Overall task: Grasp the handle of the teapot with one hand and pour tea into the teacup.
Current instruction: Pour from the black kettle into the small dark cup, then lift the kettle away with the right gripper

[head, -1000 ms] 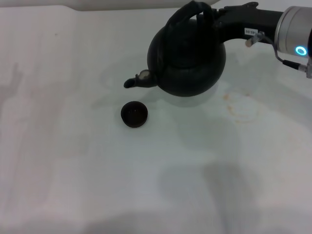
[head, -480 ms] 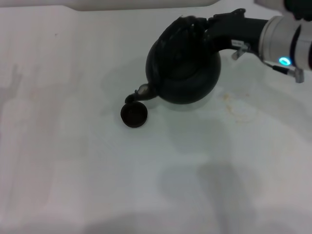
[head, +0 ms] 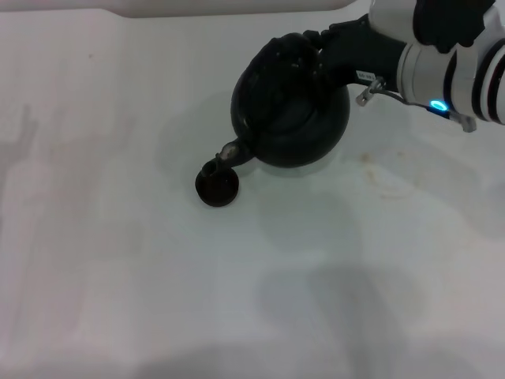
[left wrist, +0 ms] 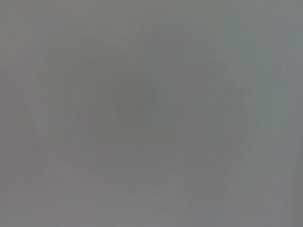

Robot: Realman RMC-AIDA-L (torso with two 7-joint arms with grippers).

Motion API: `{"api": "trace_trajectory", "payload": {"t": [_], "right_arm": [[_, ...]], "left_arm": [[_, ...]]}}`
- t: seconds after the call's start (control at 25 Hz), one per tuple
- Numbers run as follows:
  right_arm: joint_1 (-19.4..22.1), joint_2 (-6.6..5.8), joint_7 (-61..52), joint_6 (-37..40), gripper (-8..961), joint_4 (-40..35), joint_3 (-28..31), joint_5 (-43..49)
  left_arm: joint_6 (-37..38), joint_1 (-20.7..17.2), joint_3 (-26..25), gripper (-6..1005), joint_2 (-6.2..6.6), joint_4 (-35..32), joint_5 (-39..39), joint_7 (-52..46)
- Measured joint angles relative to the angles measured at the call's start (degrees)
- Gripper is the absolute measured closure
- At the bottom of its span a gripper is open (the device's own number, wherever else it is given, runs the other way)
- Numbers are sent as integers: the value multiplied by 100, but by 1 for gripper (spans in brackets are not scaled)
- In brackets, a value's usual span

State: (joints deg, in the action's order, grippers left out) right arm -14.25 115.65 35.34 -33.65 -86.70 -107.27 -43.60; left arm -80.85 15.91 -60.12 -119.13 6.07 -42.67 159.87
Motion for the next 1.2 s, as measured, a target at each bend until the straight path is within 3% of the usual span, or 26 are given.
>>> {"api": "trace_trajectory", "payload": {"t": [1.2], "right_arm": [[17,2,-15,1124,777,120,-672,1332]], "left_arm": [[35,13,0,111,-14,9,-12,0]]}}
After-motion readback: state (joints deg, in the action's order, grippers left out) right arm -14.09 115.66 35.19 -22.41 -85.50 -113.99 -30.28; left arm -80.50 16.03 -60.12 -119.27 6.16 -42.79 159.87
